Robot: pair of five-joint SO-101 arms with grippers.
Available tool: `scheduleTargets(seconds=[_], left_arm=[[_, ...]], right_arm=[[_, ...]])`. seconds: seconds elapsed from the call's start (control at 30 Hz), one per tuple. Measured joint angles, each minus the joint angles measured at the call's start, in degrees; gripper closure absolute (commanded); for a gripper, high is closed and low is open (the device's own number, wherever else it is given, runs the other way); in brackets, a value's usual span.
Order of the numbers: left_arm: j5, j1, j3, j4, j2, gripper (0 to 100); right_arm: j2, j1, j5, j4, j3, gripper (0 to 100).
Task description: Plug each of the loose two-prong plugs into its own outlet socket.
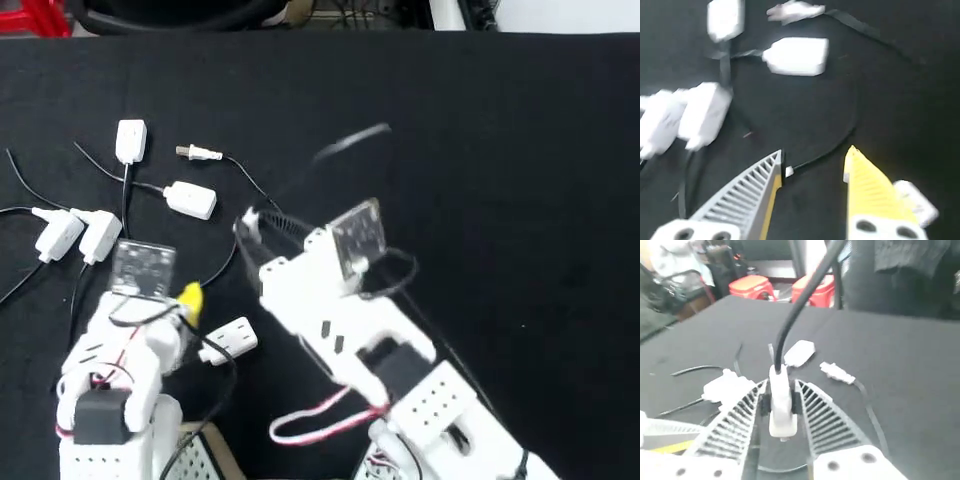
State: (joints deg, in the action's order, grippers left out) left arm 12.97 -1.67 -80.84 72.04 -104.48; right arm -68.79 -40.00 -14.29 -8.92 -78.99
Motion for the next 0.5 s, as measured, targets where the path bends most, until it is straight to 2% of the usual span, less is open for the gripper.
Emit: scheduleTargets(seconds=[0.17, 0.33, 0.5], left_arm=[[-0.35, 8.09, -1.14, -5.98, 0.26, 79], [-0.62, 8.97, -2.99, -13.1, 0.26, 79], [-2.9, 9.32, -3.16, -14.59, 0.44, 79]], right_arm=[[-8.18, -4.48, -3.96, -4.48, -3.52, 98.6], [-13.8, -9.76, -4.57, -11.25, -3.69, 98.7], [-16.35, -11.87, -4.57, -18.81, -1.93, 98.7]])
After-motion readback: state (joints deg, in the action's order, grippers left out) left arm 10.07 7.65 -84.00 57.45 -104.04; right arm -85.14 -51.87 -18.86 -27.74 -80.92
